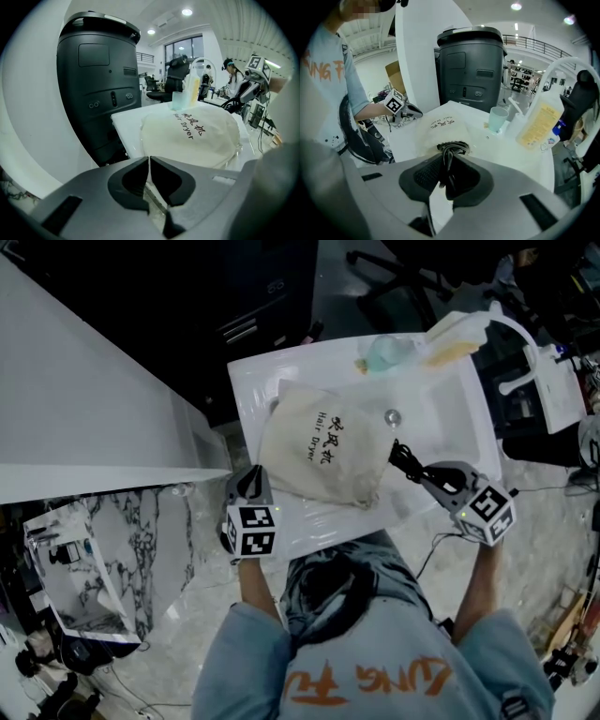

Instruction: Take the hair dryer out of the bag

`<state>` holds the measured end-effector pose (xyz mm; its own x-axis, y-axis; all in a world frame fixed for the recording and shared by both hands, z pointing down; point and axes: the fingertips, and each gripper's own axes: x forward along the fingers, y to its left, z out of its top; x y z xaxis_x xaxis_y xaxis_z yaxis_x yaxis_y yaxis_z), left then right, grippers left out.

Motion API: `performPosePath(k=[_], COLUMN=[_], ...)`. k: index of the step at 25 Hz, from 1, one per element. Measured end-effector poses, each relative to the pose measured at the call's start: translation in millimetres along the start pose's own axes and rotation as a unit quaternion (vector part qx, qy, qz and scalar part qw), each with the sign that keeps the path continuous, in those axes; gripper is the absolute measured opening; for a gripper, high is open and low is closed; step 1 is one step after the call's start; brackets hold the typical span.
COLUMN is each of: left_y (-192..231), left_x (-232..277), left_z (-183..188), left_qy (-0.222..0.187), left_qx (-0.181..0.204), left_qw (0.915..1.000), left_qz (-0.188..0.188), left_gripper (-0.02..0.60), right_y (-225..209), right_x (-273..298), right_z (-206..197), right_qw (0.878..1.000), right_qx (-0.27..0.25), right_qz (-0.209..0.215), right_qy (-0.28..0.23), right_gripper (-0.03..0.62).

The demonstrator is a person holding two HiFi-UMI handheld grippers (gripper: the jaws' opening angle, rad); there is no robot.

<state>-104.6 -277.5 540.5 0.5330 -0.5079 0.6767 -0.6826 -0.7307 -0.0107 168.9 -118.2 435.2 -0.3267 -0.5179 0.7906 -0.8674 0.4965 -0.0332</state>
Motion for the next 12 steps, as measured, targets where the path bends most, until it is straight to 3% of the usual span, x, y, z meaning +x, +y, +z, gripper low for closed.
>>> performPosePath(k=[12], left_y=[-1], left_x=[-2], left_z=[-1], left_qy=[-0.001], left_qx=[-0.009], left_qw=[1.0000], left_qz=[0.002], left_gripper=[0.011], right_y=[-17], right_x=[-34], right_z=[-17], right_qw=[0.999], right_qx=[0.013], right_qz=[-0.040], right_qy=[0.006], right_gripper=[0.068])
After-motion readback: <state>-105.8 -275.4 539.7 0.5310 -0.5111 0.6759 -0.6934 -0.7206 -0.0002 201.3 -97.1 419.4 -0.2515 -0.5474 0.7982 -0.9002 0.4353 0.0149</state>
